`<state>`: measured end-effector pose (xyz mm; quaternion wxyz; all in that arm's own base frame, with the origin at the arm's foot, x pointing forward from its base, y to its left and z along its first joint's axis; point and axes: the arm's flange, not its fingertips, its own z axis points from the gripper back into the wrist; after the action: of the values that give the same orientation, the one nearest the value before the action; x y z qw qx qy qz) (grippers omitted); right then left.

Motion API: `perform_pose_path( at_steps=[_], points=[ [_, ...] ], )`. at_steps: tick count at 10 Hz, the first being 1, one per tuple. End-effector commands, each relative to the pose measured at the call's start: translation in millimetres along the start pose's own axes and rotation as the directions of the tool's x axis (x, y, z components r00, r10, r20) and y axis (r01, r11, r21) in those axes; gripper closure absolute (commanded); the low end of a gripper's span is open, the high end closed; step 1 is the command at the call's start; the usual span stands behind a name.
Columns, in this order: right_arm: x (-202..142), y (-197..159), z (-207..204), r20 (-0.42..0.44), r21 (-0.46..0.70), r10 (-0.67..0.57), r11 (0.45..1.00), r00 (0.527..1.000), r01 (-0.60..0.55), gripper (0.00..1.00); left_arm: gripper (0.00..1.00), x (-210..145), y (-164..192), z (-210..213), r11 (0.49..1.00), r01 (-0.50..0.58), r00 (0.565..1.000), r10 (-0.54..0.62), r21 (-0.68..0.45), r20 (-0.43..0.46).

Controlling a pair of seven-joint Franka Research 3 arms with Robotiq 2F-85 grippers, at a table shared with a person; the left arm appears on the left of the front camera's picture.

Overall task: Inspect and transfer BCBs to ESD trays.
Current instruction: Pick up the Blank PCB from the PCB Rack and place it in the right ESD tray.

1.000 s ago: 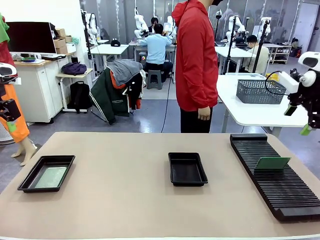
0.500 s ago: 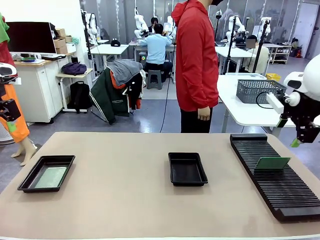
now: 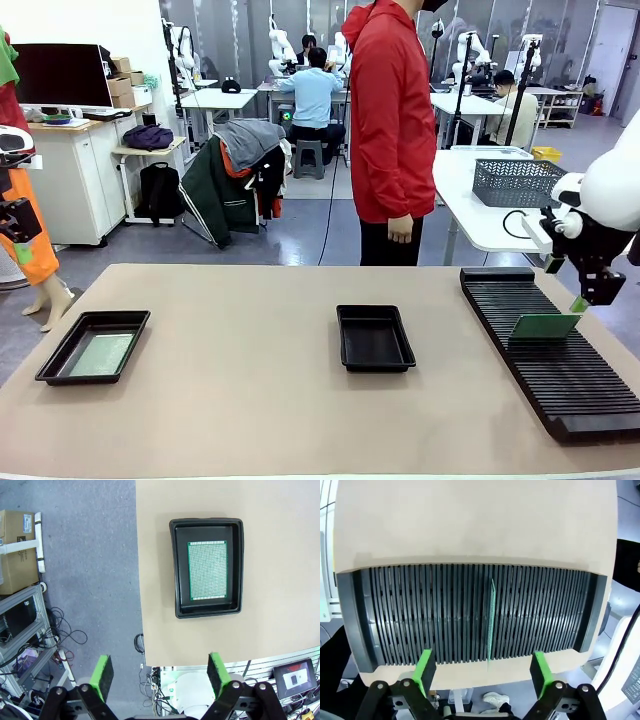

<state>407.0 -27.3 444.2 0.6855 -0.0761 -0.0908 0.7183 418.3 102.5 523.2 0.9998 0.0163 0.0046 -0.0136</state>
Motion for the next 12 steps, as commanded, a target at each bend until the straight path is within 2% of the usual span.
perform_pose_path(
  at_steps=[1,5,12],
  points=[
    [-14.3,-1.2,-23.5,-0.02,-0.009,0.04,0.999,0.999,-0.04,0.0,0.0,0.6,1.1,-1.4,1.0,0.0,1.0,0.0,0.002,0.004],
    [-30.6,-2.0,-59.9,0.049,-0.025,0.027,0.999,0.998,-0.026,0.0,0.0,0.6,1.1,-1.4,1.0,0.0,1.0,0.0,0.002,0.004],
    [-39.9,-17.5,-102.2,0.086,-0.004,-0.005,1.0,0.996,0.005,0.0,0.0,0.6,1.1,-1.4,1.0,0.0,1.0,0.0,0.002,0.004]
  ],
)
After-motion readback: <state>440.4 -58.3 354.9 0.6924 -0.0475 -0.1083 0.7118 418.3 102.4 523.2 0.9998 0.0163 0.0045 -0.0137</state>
